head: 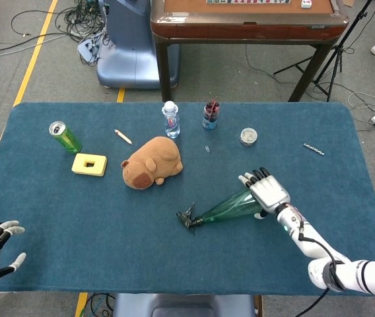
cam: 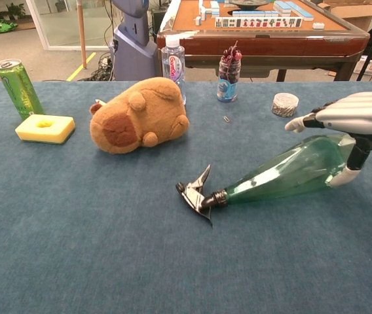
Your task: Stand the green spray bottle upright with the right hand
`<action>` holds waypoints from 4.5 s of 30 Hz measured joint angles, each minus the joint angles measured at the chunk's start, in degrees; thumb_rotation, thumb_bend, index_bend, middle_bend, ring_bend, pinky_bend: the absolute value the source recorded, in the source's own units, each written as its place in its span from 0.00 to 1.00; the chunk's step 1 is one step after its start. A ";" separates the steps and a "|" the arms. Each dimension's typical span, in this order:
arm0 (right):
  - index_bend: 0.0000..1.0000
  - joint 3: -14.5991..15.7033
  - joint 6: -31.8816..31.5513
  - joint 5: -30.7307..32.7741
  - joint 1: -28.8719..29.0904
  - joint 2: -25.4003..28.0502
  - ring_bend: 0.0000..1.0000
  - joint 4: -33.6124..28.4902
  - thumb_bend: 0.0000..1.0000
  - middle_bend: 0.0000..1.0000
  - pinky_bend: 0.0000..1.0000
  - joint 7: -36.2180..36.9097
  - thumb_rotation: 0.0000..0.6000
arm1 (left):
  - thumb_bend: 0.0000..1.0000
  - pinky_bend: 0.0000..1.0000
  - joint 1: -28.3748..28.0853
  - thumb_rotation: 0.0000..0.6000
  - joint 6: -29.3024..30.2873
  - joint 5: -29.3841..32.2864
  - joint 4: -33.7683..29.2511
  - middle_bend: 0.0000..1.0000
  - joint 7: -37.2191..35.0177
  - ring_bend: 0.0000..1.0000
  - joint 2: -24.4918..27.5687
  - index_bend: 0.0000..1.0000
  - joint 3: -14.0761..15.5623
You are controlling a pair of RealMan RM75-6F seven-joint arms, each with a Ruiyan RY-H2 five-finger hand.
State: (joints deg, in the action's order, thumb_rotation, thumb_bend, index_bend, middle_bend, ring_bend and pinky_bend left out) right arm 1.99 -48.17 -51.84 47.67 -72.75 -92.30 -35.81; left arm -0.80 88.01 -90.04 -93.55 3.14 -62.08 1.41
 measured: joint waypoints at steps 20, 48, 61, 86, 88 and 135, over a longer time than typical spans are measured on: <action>0.01 -1.90 4.00 -18.41 3.29 5.56 0.04 -6.60 0.01 0.11 0.07 4.67 0.78 | 0.26 0.23 0.48 1.00 0.14 0.18 0.59 0.25 -0.97 0.21 -0.02 0.35 0.19; 0.31 0.84 4.45 -20.18 5.26 -8.20 0.04 1.25 0.15 0.19 0.07 -7.56 0.78 | 0.26 0.23 1.64 1.00 1.06 0.08 2.96 0.25 -4.02 0.21 -0.19 0.36 0.52; 0.40 2.00 3.29 -18.72 4.54 -10.44 0.04 2.80 0.23 0.22 0.08 -12.15 0.79 | 0.26 0.23 1.64 1.00 0.59 0.15 3.68 0.25 -4.65 0.21 -0.53 0.36 0.64; 0.65 -5.39 -6.76 -22.00 -1.19 -7.07 0.14 -0.85 0.45 0.38 0.16 14.42 1.00 | 0.26 0.23 1.43 1.00 0.11 -0.10 3.22 0.25 -3.95 0.21 -0.49 0.36 0.68; 0.65 -6.45 -7.66 -21.78 -2.14 -6.24 0.14 -1.66 0.45 0.38 0.16 19.03 1.00 | 0.26 0.23 1.38 1.00 0.09 -0.19 3.11 0.25 -3.87 0.21 -0.50 0.36 0.67; 0.33 -9.64 -11.82 -35.77 -13.40 -5.37 0.10 7.29 0.02 0.22 0.08 96.30 1.00 | 0.26 0.23 1.19 1.00 0.02 -0.48 3.06 0.25 -3.51 0.21 -0.94 0.36 0.68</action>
State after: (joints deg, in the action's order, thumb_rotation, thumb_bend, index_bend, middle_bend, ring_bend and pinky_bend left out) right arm -7.65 -59.99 -87.60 34.28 -78.12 -85.01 60.49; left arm 0.39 88.02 -90.52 -90.49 -0.37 -63.02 2.09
